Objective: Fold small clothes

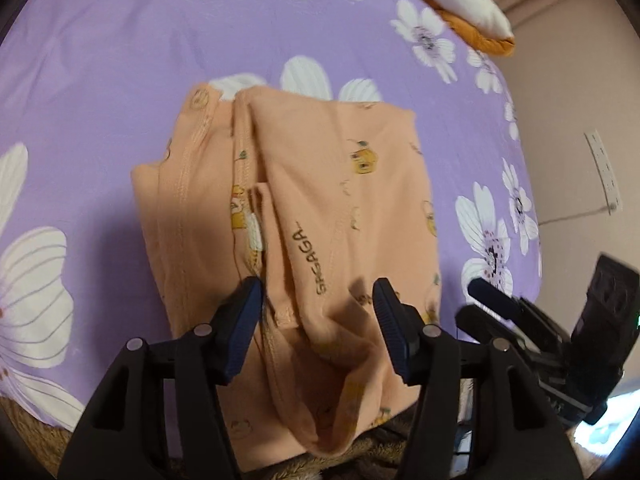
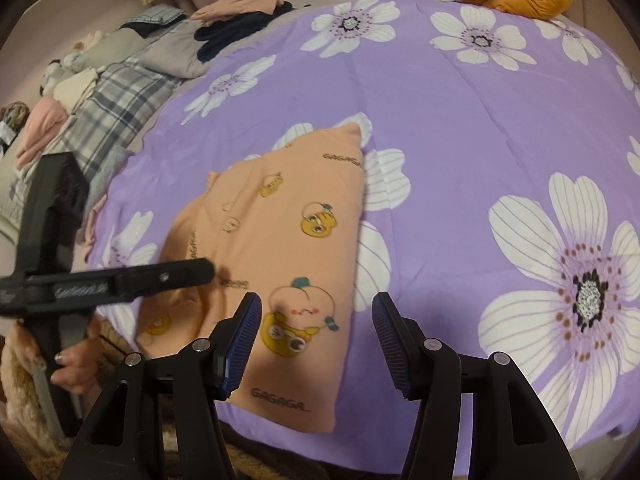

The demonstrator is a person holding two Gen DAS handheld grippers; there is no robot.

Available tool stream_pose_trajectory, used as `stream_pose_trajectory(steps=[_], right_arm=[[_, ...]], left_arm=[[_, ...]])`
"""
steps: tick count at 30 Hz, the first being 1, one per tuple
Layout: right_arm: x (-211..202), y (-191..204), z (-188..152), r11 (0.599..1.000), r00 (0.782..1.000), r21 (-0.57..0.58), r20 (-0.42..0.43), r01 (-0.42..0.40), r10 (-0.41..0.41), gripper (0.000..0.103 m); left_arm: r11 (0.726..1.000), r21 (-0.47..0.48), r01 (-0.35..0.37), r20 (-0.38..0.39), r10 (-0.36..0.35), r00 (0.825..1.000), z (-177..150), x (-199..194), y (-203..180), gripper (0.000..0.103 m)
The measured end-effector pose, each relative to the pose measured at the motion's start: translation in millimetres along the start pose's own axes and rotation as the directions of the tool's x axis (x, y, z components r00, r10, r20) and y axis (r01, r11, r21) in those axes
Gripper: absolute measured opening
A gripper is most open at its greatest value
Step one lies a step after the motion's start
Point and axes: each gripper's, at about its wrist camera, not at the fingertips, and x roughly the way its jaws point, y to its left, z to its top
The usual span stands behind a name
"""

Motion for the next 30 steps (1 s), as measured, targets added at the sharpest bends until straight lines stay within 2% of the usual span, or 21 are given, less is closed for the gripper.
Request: stream_pose_trajectory(steps=[3,5,9,13,15,19,20,22,24,30], right_arm=[[0.1,-4.0,-2.6,1.000,1.000,0.014,-0.003,0.002,-0.002,0.057],[0.9,-6.4,-3.8,1.000,1.000,0.023,-0.007,0.006,-0.006,0.057],[-0.2,-9.2,-5.5,0.999,1.000,0.034,-0.007,0.012,-0.012,0.057],[0.3,-9.6,-6.5,0.999,1.000,0.033,-0.006,0.012,-0.012,0.057],[0.9,-9.1,-7.0,0.999,1.000,0.032,-0.006,0.015,-0.014,0.057],[3.2,-9.9,-6.7,0.999,1.000,0.034,-0.014,0.013,-0.012,0.057],[3.4,-10.1,-6.7,0.999,1.000,0.035,-0.014,0.015,-0.015,0.057],[3.5,-12.0,-7.0,0.999,1.000,0.039,-0.015,0.017,-0.017,0.057],[3.7,-12.5,-7.6,0.999,1.000,0.045,-0.016,0.019,-0.018,0.057],[1.9,-14.1,-7.2,0.998,0.999,0.052,-0.017,0.031,-0.031,0.057]], left_arm=[[1.000,-0.014,0.013,0.006,-0.013,1.000,1.5,-2.7,1.2,0.055],[1.000,-0.027,-0.014,0.006,0.014,1.000,-1.1,-8.6,0.2,0.054],[0.998,-0.009,-0.057,0.057,0.058,0.997,-3.8,-25.3,-1.3,0.055],[0.997,-0.029,-0.076,0.042,0.077,0.996,1.5,-16.4,9.2,0.055],[0.997,-0.028,-0.067,0.036,0.068,0.997,4.1,-8.6,11.4,0.056],[0.999,-0.035,0.039,0.009,-0.039,0.999,9.2,3.8,9.3,0.053],[0.998,-0.036,0.048,0.013,-0.047,0.999,9.8,6.1,8.3,0.050],[1.000,-0.022,0.020,0.021,-0.020,1.000,9.3,8.2,4.1,0.027],[0.999,-0.027,0.030,0.046,-0.029,0.999,7.5,4.1,2.7,0.017],[0.997,-0.004,0.071,0.112,-0.070,0.991,-1.8,-27.7,-6.1,0.014]])
